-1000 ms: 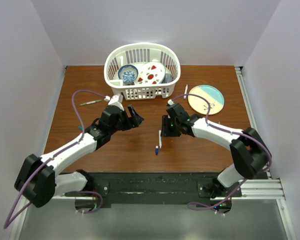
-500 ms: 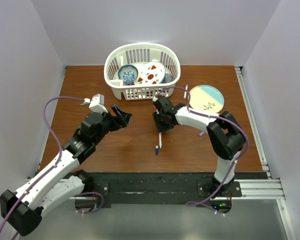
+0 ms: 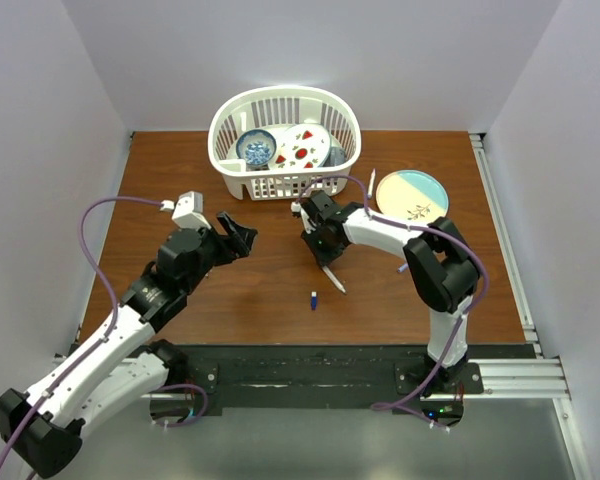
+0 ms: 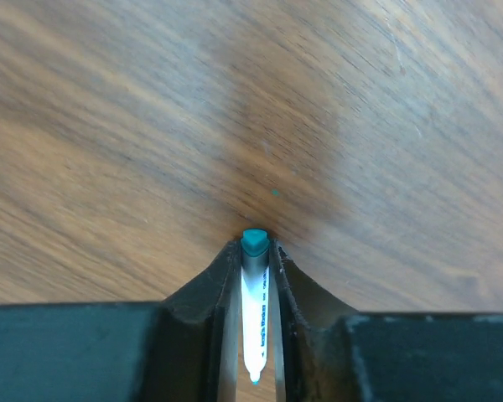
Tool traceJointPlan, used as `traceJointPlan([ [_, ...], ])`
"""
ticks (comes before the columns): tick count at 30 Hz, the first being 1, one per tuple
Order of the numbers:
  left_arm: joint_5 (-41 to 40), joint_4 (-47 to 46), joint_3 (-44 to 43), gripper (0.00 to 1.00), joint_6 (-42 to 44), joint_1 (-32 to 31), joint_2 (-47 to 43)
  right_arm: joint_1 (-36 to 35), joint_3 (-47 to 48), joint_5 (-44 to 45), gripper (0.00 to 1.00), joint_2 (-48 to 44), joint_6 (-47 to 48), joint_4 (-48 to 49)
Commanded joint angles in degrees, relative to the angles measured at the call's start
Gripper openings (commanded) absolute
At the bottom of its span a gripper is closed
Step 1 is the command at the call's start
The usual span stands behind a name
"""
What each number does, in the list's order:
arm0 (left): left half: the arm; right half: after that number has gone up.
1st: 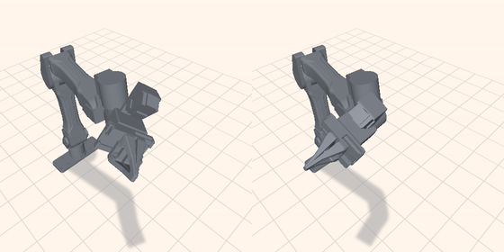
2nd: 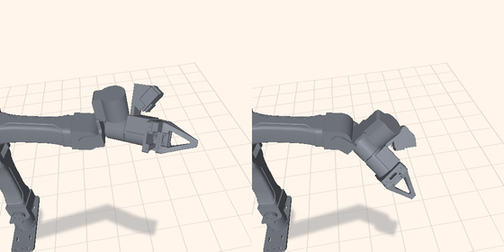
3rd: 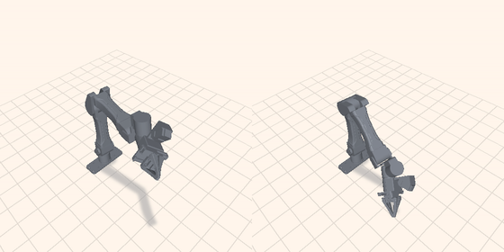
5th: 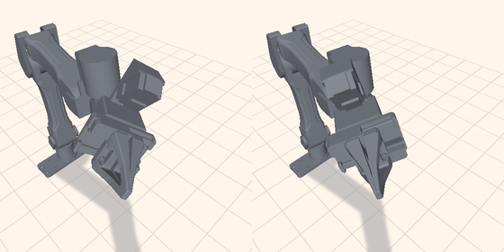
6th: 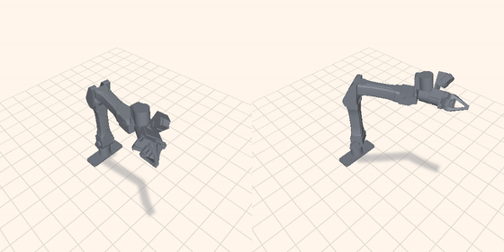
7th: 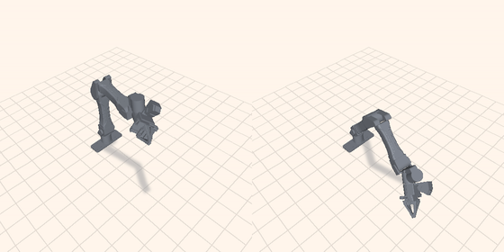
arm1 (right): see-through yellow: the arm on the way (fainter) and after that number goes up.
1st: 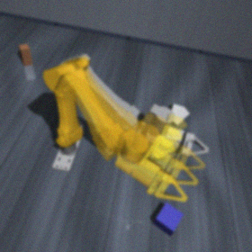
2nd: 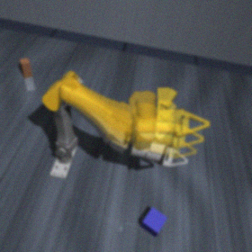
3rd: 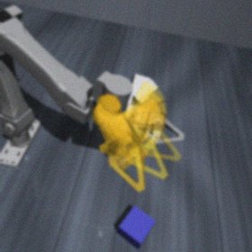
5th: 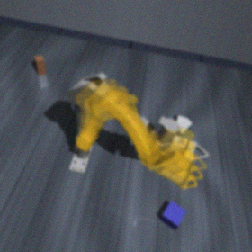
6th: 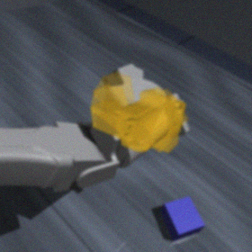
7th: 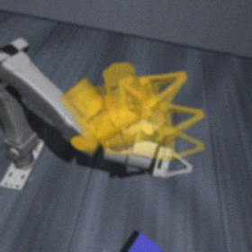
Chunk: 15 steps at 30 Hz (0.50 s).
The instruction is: Insert the pens into the pen caps
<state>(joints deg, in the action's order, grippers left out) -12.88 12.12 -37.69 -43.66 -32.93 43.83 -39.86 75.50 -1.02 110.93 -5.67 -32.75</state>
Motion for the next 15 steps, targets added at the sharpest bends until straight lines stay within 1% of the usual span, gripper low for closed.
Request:
traceJointPlan([
  [1,-3.54,-0.34,0.07,0.8,1.82,0.41,-2.87,-0.92,-2.02,1.89,0.11,-3.7,14.87,1.97],
  [2,-3.81,-0.52,0.34,0.8,1.82,0.41,-3.31,-1.36,-3.33,1.81,0.1,-5.01,18.29,3.3],
  [3,-4.25,-0.43,0.51,0.8,1.74,0.41,-3.66,-1.71,-6.3,1.46,0.08,-6.77,25.81,4.7],
  [5,-5.22,-0.43,0.69,0.8,1.74,0.41,-4.63,-2.24,-9.13,-1.78,0.06,-11.25,33.58,8.22],
  [6,-5.57,-0.52,0.78,0.8,1.82,0.41,-5.07,-2.33,-11.32,-3.45,0.05,-12.48,40.23,8.75],
  [7,-6.01,-0.61,0.69,0.8,1.91,0.41,-5.25,-2.42,-12.3,-6.69,0.05,-14.32,43.26,9.54],
  [9,-6.45,-0.52,0.52,0.8,2.0,0.41,-5.69,-2.51,-14.58,-8.99,0.04,-15.31,50.8,9.9],
  [10,-6.8,-0.61,0.43,0.8,2.0,0.41,-5.86,-2.42,-14.94,-9.87,0.04,-15.66,52.76,9.99],
  [13,-7.15,-0.96,0.25,0.8,2.44,0.41,-5.78,-3.56,-15.82,-10.24,0.03,-14.96,60.76,8.59],
  [15,-7.24,-0.87,0.16,0.8,2.53,0.41,-5.52,-4.17,-17.4,-8.65,0.04,-14.7,65.07,10.07],
])
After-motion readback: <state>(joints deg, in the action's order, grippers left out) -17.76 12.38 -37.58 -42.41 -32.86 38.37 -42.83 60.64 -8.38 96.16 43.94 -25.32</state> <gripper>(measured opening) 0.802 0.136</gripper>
